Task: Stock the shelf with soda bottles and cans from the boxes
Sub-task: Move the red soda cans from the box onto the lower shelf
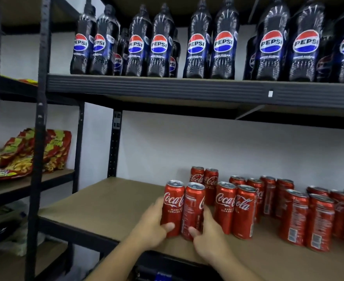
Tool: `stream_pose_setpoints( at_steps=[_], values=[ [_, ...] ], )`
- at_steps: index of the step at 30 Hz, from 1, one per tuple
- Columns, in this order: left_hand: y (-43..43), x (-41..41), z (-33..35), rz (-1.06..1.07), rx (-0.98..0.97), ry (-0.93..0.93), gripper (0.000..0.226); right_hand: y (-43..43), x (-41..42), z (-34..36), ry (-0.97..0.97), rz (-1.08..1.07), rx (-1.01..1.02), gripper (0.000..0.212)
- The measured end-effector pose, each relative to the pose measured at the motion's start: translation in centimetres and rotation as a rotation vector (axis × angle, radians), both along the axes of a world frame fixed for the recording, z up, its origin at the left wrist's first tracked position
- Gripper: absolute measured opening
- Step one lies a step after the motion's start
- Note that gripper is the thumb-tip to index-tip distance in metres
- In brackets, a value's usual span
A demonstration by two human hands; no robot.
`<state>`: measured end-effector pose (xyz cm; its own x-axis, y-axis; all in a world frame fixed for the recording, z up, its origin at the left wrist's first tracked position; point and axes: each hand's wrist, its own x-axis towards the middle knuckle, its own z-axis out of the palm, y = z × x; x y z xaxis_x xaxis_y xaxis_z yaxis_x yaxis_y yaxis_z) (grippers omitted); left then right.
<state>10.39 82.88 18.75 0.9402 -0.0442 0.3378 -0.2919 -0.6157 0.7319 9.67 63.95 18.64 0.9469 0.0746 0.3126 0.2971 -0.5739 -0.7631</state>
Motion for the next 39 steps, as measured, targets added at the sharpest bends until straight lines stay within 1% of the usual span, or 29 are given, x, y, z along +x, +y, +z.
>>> stream_pose_setpoints(
  at_steps=[4, 6, 11, 18, 22, 25, 26, 28, 30, 32, 33, 34, 36, 39],
  values=[
    [0.3, 2.7, -0.2, 0.089, -0.007, -0.026, 0.046, 0.9, 3.1, -0.1, -0.046, -0.066, -0.083, 0.065],
    [0.1, 4.3, -0.2, 0.116, -0.015, -0.038, 0.041, 1.5, 4.8, -0.4, -0.055, -0.11, -0.112, 0.057],
    [-0.7, 8.1, -0.8, 0.149, 0.008, -0.028, 0.036, 2.3, 8.2, -0.6, -0.044, -0.19, -0.149, 0.043],
    [-0.8, 10.6, -1.7, 0.168, 0.114, -0.012, 0.037, 2.6, 10.1, -1.3, -0.047, -0.216, -0.175, 0.043],
    [-0.7, 11.4, -2.2, 0.211, 0.187, 0.013, 0.041, 2.6, 10.4, -1.3, -0.025, -0.211, -0.187, 0.037],
    [-0.8, 11.2, -2.2, 0.227, 0.234, 0.034, 0.043, 2.5, 10.4, -1.3, -0.009, -0.203, -0.208, 0.04],
    [-0.9, 11.0, -2.3, 0.23, 0.269, 0.052, 0.043, 2.4, 10.3, -1.3, 0.001, -0.198, -0.224, 0.044],
    [-0.9, 10.4, -2.3, 0.228, 0.4, 0.094, 0.046, 2.4, 9.8, -1.2, 0.026, -0.18, -0.271, 0.058],
    [-0.7, 9.7, -2.4, 0.189, 0.514, 0.134, 0.057, 2.3, 9.1, -1.3, 0.054, -0.153, -0.344, 0.07],
    [-0.6, 8.6, -2.0, 0.128, 0.562, 0.172, 0.067, 2.0, 8.0, -1.1, 0.086, -0.113, -0.425, 0.073],
    [-0.6, 7.7, -1.7, 0.104, 0.577, 0.187, 0.069, 1.8, 7.3, -0.9, 0.102, -0.084, -0.455, 0.074],
    [-0.8, 6.8, -1.5, 0.084, 0.602, 0.192, 0.068, 1.5, 6.5, -0.8, 0.114, -0.054, -0.483, 0.074],
    [-1.1, 4.9, -1.2, 0.046, 0.653, 0.177, 0.058, 0.8, 4.6, -0.6, 0.113, 0.005, -0.551, 0.069],
    [-2.1, 2.0, -1.4, 0.008, 0.676, 0.144, 0.045, -0.8, 1.2, -0.7, 0.032, 0.081, -0.667, 0.043]
  ],
)
